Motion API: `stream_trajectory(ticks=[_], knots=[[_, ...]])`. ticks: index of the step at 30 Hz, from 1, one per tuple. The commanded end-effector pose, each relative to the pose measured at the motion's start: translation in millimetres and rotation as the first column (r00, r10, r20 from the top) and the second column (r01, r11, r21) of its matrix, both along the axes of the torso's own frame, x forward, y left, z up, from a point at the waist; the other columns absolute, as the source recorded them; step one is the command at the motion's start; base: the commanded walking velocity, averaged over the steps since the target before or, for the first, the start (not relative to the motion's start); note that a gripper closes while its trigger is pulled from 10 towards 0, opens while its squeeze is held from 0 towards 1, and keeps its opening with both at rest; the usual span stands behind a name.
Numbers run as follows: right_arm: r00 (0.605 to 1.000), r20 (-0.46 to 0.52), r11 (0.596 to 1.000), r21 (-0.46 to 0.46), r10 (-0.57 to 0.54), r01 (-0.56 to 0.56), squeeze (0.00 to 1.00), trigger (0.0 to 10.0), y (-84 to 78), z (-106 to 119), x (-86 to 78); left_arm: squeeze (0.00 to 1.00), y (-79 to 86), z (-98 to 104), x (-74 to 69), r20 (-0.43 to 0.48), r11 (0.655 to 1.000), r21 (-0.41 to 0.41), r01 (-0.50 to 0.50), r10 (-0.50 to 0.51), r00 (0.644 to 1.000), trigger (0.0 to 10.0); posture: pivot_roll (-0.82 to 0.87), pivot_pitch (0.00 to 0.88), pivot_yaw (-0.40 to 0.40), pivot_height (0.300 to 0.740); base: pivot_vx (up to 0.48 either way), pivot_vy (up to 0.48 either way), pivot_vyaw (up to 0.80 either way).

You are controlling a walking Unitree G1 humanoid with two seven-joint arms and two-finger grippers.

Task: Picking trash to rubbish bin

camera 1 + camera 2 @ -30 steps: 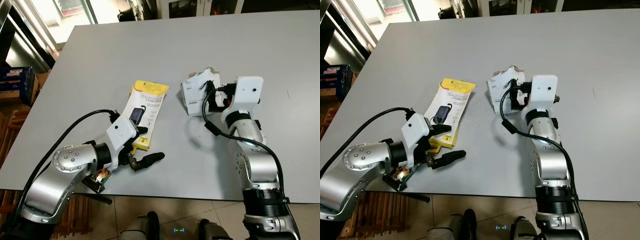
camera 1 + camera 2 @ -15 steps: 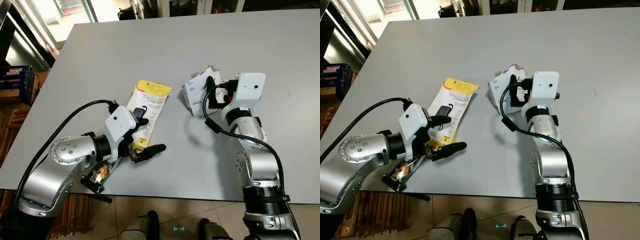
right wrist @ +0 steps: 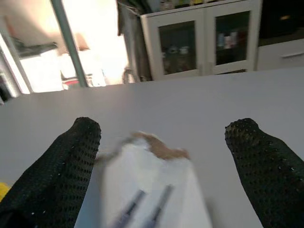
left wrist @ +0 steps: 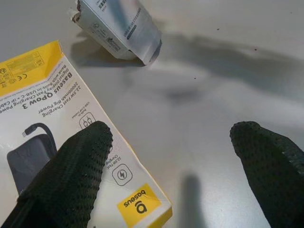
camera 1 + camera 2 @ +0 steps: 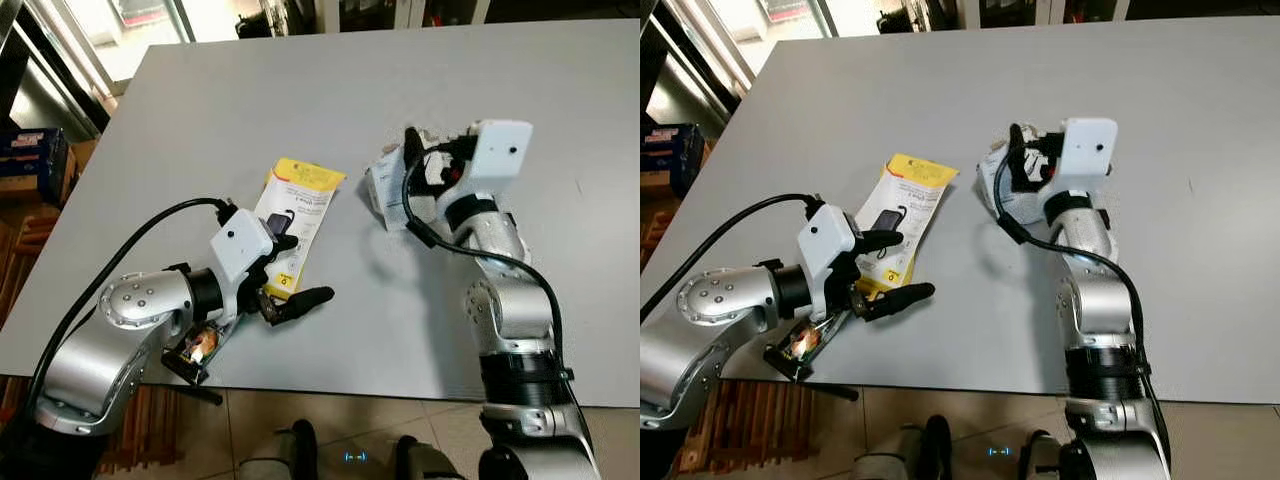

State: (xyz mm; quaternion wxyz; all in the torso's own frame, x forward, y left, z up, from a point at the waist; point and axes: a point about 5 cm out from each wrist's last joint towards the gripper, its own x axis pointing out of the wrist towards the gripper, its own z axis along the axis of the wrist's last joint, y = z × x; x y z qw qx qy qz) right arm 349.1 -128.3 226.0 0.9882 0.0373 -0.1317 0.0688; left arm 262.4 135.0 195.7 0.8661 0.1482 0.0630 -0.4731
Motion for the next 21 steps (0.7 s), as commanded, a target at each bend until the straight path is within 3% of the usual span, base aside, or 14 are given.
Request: stream_trajectory(ticks=[1, 10, 18, 21], knots=[[0.999, 0.001, 0.998, 0.043, 0.036, -0.036, 0.0, 10.0, 3.7, 2, 3.6, 0.0, 1.0, 4, -3.4, 0.004, 1.0, -0.004, 0.012, -0.012, 1.0, 10.0, 0.14, 0.234, 0.115, 0.74, 0.0, 0.0, 0.0], [0.994, -0.082, 0.974, 0.221, 0.072, -0.053, 0.0, 10.0, 5.9, 2, 17.9, 0.0, 1.5, 3, -6.0, -0.009, 1.0, 0.002, 0.013, -0.013, 1.0, 10.0, 0.15, 0.236, 0.113, 0.74, 0.0, 0.0, 0.0], [0.983, -0.151, 0.948, 0.314, 0.105, -0.053, 0.0, 10.0, 6.7, -3, 26.3, 0.0, -0.5, 2, -7.0, -0.016, 1.0, -0.001, 0.02, -0.02, 1.0, 10.0, 0.15, 0.239, 0.111, 0.74, 0.0, 0.0, 0.0], [0.961, -0.245, 0.931, 0.363, 0.129, -0.033, 0.0, 10.0, 6.9, -16, 30.9, 0.0, -1.6, 2, -7.2, -0.02, 1.0, -0.007, 0.02, -0.02, 1.0, 10.0, 0.15, 0.239, 0.111, 0.74, 0.0, 0.0, 0.0]])
